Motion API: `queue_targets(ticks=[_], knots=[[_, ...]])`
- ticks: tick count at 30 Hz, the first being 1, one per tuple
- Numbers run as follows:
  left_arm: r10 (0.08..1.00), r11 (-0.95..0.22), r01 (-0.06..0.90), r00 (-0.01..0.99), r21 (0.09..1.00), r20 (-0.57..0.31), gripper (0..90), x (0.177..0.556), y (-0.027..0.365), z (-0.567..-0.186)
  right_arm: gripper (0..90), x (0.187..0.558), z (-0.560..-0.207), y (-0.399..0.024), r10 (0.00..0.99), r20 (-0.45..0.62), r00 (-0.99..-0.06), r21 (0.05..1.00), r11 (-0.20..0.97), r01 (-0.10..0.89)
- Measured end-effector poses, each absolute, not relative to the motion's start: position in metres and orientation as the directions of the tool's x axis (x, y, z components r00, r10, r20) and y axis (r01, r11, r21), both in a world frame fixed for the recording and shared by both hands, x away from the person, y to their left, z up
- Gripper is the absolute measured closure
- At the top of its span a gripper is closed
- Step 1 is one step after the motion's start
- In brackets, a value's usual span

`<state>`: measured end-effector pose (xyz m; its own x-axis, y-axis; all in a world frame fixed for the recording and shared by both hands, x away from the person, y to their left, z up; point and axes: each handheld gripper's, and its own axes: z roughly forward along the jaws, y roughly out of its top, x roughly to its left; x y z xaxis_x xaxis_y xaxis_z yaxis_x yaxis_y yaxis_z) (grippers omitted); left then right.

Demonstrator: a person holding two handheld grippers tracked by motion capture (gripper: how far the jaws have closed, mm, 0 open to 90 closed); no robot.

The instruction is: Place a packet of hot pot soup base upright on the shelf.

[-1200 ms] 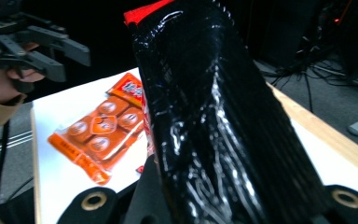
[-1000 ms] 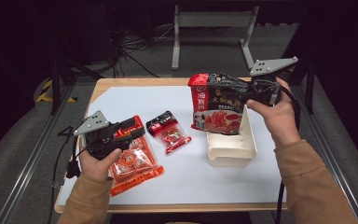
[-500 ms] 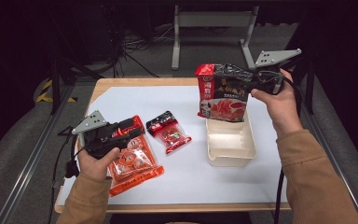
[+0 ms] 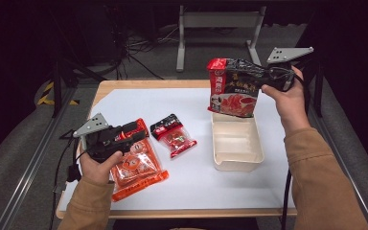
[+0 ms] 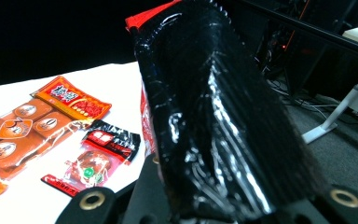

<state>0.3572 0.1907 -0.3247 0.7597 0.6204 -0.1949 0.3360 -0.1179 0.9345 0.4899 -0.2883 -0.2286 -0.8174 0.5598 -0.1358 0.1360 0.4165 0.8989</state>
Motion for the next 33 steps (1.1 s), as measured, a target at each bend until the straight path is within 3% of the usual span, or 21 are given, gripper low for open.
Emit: queue_targets(ticks=[33], knots=[[0.643,-0.101,0.372,0.732,0.923,-0.225,49.3,0.356,0.201,-0.331,81.6,0.515,-0.282,-0.300,0.576,-0.123,-0.808,0.886,0.430,0.171]])
